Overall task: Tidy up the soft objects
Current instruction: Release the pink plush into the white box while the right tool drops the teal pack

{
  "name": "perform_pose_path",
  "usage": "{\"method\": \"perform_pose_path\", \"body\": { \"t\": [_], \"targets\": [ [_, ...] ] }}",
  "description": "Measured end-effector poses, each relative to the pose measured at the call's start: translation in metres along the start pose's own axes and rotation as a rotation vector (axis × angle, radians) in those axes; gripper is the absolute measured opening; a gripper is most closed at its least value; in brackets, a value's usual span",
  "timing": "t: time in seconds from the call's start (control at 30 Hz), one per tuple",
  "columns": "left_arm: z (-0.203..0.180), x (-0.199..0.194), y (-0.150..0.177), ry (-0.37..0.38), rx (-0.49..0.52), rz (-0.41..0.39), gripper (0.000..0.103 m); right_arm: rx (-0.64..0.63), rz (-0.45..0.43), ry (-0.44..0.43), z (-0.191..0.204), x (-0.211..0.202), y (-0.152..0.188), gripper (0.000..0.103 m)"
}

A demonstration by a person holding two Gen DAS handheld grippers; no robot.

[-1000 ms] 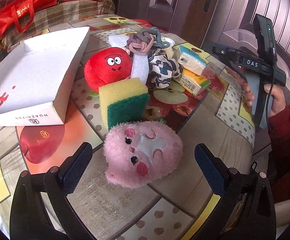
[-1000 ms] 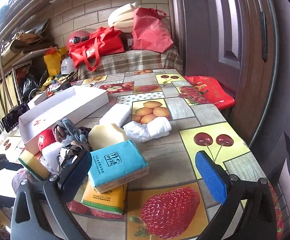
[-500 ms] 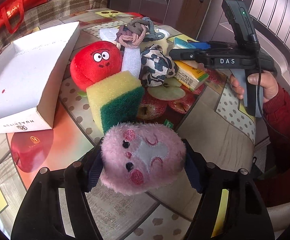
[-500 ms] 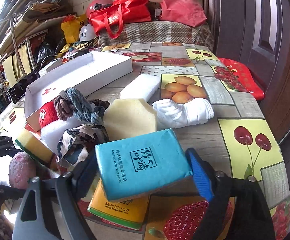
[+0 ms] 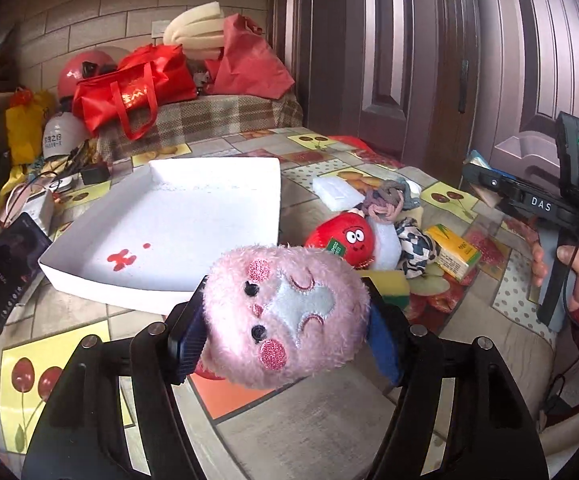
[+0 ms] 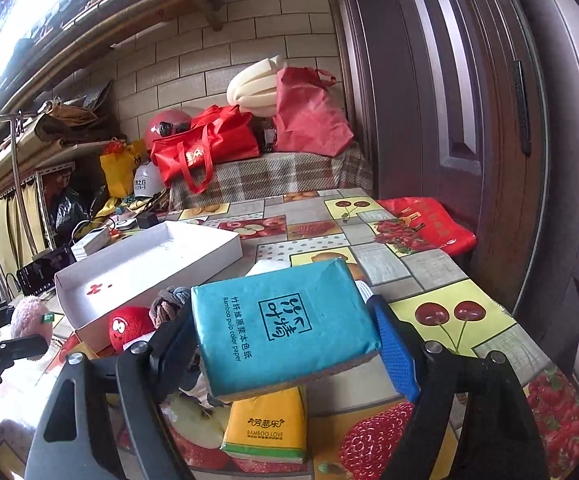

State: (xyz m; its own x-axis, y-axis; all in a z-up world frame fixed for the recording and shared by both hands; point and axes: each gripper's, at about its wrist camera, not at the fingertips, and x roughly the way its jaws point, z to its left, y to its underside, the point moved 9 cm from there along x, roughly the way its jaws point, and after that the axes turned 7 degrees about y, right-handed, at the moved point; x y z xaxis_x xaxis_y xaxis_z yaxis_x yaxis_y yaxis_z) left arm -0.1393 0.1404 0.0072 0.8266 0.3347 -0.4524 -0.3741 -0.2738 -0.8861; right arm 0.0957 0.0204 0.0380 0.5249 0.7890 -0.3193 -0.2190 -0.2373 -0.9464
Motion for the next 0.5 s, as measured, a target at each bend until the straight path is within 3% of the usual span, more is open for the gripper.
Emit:
{"method": "perform_pose_path", "body": {
  "t": [0.1, 0.23, 0.5],
  "targets": [
    [0.036, -0.012, -0.007, -0.084, -0.096, -0.078, 0.070, -0.002, -0.049, 0.019, 0.010, -0.003, -0.006, 0.081],
    [0.069, -0.022, -0.007, -0.198, -0.161, -0.124, 0.070, -0.008, -0.068, 0.027, 0.022, -0.003, -0.009, 0.081],
    [0.096, -0.012, -0.014, -0.269, -0.138, -0.136, 0.070, -0.024, -0.053, -0.011, 0.058, 0.004, -0.003, 0.082]
  ]
}}
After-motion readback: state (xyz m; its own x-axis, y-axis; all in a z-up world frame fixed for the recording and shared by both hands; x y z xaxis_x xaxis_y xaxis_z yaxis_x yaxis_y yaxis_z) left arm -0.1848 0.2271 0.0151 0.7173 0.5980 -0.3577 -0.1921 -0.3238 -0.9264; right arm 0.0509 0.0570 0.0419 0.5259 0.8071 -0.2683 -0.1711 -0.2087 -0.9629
